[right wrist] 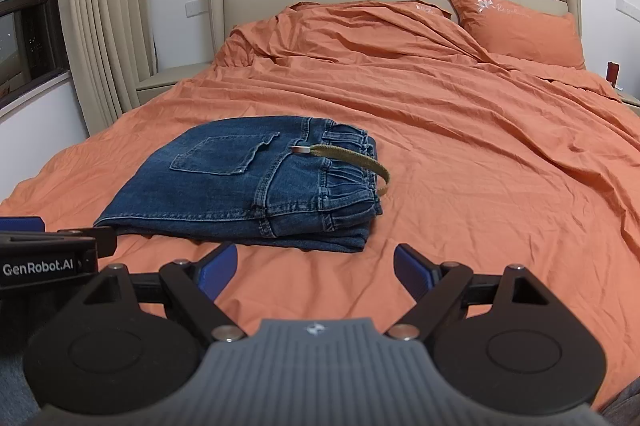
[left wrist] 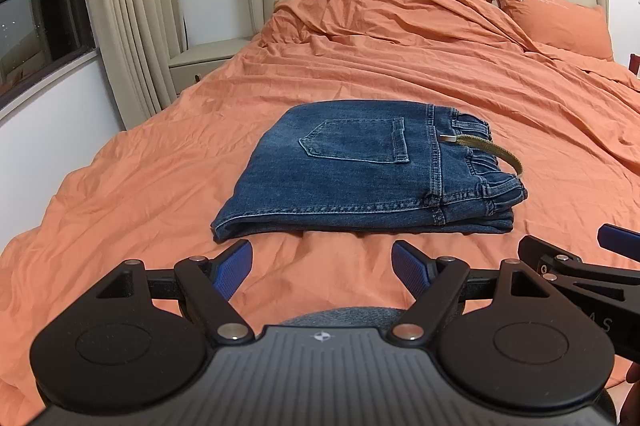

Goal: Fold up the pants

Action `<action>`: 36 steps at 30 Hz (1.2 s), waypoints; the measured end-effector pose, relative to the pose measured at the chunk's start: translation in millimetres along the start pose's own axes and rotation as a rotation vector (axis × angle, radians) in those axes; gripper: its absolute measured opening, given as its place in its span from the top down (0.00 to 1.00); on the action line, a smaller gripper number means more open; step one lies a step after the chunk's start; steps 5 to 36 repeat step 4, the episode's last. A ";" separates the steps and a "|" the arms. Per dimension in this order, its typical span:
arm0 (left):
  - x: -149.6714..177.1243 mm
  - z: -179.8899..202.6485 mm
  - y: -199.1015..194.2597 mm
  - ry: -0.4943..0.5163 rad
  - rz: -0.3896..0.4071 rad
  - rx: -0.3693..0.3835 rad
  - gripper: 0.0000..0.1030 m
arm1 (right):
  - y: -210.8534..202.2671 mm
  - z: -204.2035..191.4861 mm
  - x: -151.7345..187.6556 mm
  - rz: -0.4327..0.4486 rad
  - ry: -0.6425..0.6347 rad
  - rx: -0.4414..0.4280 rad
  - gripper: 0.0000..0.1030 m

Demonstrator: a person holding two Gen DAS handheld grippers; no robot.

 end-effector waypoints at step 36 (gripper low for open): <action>-0.4 -1.8 0.7 -0.001 0.003 0.001 0.10 | -0.5 -0.1 0.7 -0.002 -0.001 -0.001 0.21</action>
Point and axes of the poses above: each gripper's, at about its wrist camera, not at the fingertips, and y roughly the way its jaws point, z to its right, x to its underside, the point moved 9 cm from there along y, roughly the way its jaws point, and after that the axes turned 14 degrees about y, right-handed, at the moved point
